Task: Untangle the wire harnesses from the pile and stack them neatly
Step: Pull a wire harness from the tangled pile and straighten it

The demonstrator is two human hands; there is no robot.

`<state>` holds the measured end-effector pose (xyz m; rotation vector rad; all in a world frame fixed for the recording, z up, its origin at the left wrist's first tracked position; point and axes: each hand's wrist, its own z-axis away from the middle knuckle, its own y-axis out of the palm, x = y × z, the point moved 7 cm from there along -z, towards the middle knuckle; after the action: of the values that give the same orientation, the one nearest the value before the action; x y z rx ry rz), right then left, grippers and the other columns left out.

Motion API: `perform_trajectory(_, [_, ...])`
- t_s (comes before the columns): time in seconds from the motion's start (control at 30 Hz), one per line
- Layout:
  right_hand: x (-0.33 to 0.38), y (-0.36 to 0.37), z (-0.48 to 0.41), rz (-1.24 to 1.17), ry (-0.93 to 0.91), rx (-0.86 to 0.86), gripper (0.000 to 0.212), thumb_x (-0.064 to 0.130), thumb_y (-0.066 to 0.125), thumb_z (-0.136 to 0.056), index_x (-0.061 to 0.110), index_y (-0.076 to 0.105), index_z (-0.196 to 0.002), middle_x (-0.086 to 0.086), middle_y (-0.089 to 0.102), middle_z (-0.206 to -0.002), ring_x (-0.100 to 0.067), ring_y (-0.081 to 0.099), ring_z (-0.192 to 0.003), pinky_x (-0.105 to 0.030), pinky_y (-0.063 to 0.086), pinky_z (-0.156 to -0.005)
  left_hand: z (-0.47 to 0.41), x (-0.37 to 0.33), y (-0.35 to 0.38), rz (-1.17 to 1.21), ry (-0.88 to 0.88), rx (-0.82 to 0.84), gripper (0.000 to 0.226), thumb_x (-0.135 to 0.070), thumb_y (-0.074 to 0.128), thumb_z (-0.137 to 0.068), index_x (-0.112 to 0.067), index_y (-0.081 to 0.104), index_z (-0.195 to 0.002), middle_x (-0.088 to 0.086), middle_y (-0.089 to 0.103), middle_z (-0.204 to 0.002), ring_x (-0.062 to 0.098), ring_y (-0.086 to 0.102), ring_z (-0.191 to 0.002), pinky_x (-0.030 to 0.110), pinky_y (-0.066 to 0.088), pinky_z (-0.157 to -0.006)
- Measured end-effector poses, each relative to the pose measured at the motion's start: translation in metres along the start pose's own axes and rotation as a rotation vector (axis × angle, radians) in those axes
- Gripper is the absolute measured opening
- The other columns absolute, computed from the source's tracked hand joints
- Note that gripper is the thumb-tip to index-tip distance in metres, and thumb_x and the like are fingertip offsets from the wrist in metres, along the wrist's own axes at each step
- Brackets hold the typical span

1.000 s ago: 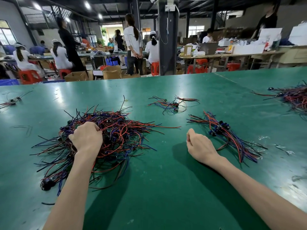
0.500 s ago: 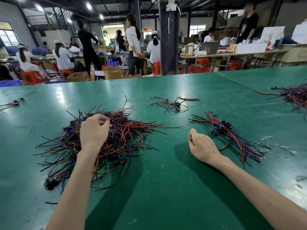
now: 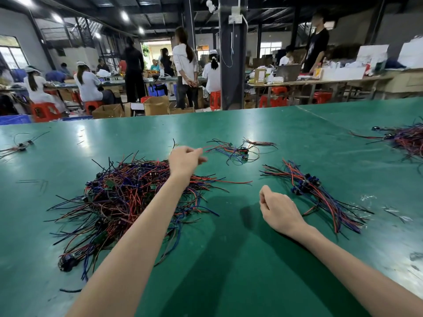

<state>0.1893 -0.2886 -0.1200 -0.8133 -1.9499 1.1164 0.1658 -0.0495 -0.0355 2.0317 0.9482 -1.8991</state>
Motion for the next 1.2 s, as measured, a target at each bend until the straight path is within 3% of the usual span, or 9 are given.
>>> perform_trajectory(0.1, [0.000, 0.002, 0.002, -0.030, -0.003, 0.015, 0.011, 0.011, 0.044, -0.093, 0.015, 0.038, -0.084, -0.002, 0.056, -0.067, -0.031, 0.052, -0.065, -0.030, 0.022, -0.060, -0.006, 0.001, 0.041, 0.248, -0.287, 0.257, 0.049, -0.032, 0.057, -0.094, -0.001, 0.048, -0.131, 0.011, 0.059, -0.124, 0.022, 0.057, -0.111, 0.034, 0.044, -0.093])
perform_trajectory(0.17, [0.003, 0.005, 0.005, -0.047, -0.013, 0.032, 0.012, 0.011, 0.044, -0.093, 0.015, 0.037, -0.084, -0.001, 0.053, -0.066, -0.032, 0.053, -0.066, -0.029, 0.021, -0.060, -0.004, 0.008, 0.046, 0.244, -0.355, 0.350, 0.061, -0.039, 0.053, -0.095, -0.006, 0.033, -0.142, 0.017, 0.042, -0.141, 0.027, 0.045, -0.127, 0.039, 0.037, -0.108])
perform_trajectory(0.3, [0.000, -0.004, -0.005, -0.019, -0.023, 0.011, 0.011, 0.010, 0.045, -0.091, 0.016, 0.038, -0.085, -0.001, 0.055, -0.068, -0.031, 0.054, -0.069, -0.030, 0.022, -0.060, -0.018, 0.001, 0.026, 0.103, -0.165, 0.338, 0.027, -0.018, 0.047, -0.099, -0.001, 0.054, -0.118, 0.011, 0.058, -0.103, 0.019, 0.056, -0.093, 0.035, 0.045, -0.099])
perform_trajectory(0.37, [-0.002, -0.008, -0.007, -0.022, -0.022, -0.009, 0.011, 0.010, 0.045, -0.090, 0.016, 0.038, -0.085, -0.002, 0.057, -0.069, -0.031, 0.053, -0.067, -0.030, 0.022, -0.061, -0.031, -0.008, -0.004, -0.068, 0.010, 0.197, 0.025, -0.007, 0.052, -0.093, 0.004, 0.062, -0.112, 0.011, 0.062, -0.097, 0.019, 0.057, -0.084, 0.028, 0.049, -0.079])
perform_trajectory(0.53, [-0.004, -0.003, -0.004, 0.003, -0.007, -0.020, 0.011, 0.008, 0.045, -0.089, 0.015, 0.038, -0.085, -0.001, 0.054, -0.066, -0.029, 0.047, -0.062, -0.030, 0.019, -0.060, -0.047, -0.001, -0.104, -0.731, 0.190, -0.256, 0.019, -0.010, 0.049, -0.086, -0.006, 0.068, -0.087, 0.013, 0.068, -0.093, 0.031, 0.059, -0.083, 0.034, 0.049, -0.074])
perform_trajectory(0.7, [0.001, 0.003, -0.003, 0.023, -0.008, -0.007, 0.010, 0.007, 0.043, -0.087, 0.014, 0.037, -0.084, -0.003, 0.052, -0.065, -0.032, 0.042, -0.062, -0.032, 0.025, -0.065, -0.064, 0.063, -0.125, -1.172, -0.030, 0.083, 0.033, -0.017, 0.049, -0.089, -0.005, 0.057, -0.119, 0.020, 0.060, -0.120, 0.033, 0.056, -0.099, 0.036, 0.048, -0.085])
perform_trajectory(0.8, [0.002, 0.002, -0.004, 0.007, -0.019, -0.005, 0.010, 0.007, 0.043, -0.087, 0.014, 0.037, -0.084, -0.003, 0.054, -0.066, -0.031, 0.042, -0.062, -0.031, 0.024, -0.065, -0.066, 0.068, -0.114, -1.165, 0.016, 0.158, 0.041, -0.011, 0.047, -0.088, -0.006, 0.052, -0.128, 0.019, 0.056, -0.128, 0.034, 0.054, -0.114, 0.038, 0.048, -0.092])
perform_trajectory(0.97, [0.000, 0.002, -0.004, 0.022, -0.017, -0.011, 0.011, 0.007, 0.044, -0.088, 0.015, 0.037, -0.085, -0.001, 0.052, -0.065, -0.029, 0.041, -0.060, -0.031, 0.023, -0.064, -0.066, 0.054, -0.108, -1.015, 0.066, 0.104, 0.024, -0.004, 0.057, -0.081, -0.003, 0.070, -0.102, 0.019, 0.067, -0.106, 0.033, 0.061, -0.093, 0.034, 0.052, -0.078])
perform_trajectory(1.2, [0.002, 0.003, -0.007, 0.022, -0.023, -0.010, 0.010, 0.008, 0.043, -0.088, 0.015, 0.037, -0.084, 0.000, 0.050, -0.063, -0.028, 0.041, -0.058, -0.031, 0.021, -0.062, -0.062, 0.049, -0.115, -0.900, 0.042, -0.024, 0.009, -0.005, 0.068, -0.082, -0.004, 0.075, -0.086, 0.014, 0.072, -0.093, 0.032, 0.065, -0.085, 0.041, 0.055, -0.079])
